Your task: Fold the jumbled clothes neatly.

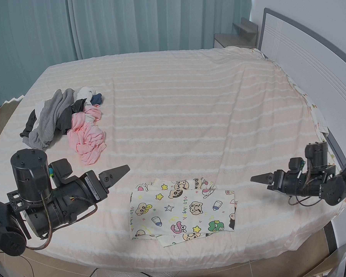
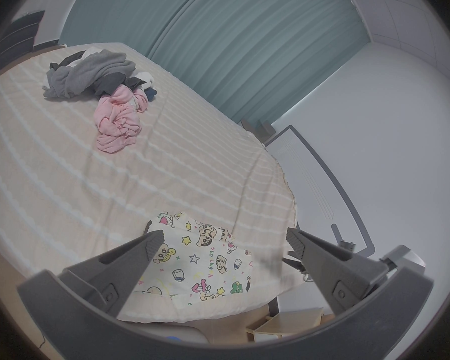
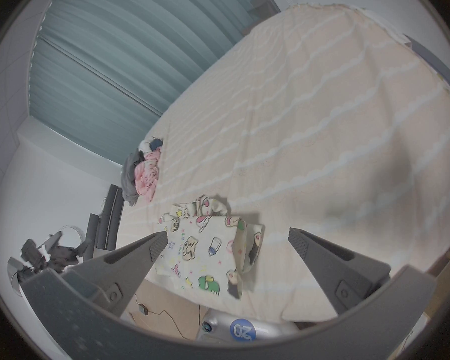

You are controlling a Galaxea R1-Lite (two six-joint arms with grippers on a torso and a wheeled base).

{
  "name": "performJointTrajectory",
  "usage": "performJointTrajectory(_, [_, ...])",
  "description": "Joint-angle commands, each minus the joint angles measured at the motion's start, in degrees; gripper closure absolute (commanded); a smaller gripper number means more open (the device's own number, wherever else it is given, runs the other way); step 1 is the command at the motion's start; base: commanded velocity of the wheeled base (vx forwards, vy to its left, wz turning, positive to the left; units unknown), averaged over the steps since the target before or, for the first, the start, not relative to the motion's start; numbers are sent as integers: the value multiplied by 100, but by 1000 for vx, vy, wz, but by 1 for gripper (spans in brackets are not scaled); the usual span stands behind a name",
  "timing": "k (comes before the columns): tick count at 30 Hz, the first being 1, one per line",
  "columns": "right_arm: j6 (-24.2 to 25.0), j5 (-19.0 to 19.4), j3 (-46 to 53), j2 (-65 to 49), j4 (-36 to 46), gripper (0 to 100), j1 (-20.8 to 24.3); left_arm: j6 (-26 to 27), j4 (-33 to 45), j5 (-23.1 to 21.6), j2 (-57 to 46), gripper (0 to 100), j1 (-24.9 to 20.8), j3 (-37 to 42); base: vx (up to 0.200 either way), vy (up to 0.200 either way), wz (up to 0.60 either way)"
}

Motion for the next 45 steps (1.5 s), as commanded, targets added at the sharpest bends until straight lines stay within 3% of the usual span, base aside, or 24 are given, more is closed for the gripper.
performJointTrajectory(1, [49, -138, -1122, 1588, 4, 0, 375, -37, -7, -38, -263, 0, 61, 147, 0, 0, 0])
performJointTrajectory(12, [40, -190, -1860, 2282, 92, 0, 885, -29, -7, -12, -167, 0, 140, 165, 0, 0, 0])
performJointTrajectory(24, [49, -375, -1957, 2397, 83, 0, 999, -29, -16, -12, -132, 0, 149, 165, 0, 0, 0])
performJointTrajectory(25, [49, -384, -1930, 2379, 83, 100, 1017, -29, -16, -12, -132, 0, 149, 165, 0, 0, 0])
performJointTrajectory(34, [-4, -762, -2009, 2379, 57, 100, 1052, -37, -16, -12, -132, 0, 149, 165, 0, 0, 0])
performJointTrajectory(45, [-224, -779, -2018, 1905, -154, 100, 1070, -29, -16, -30, -132, 0, 140, 174, 0, 0, 0])
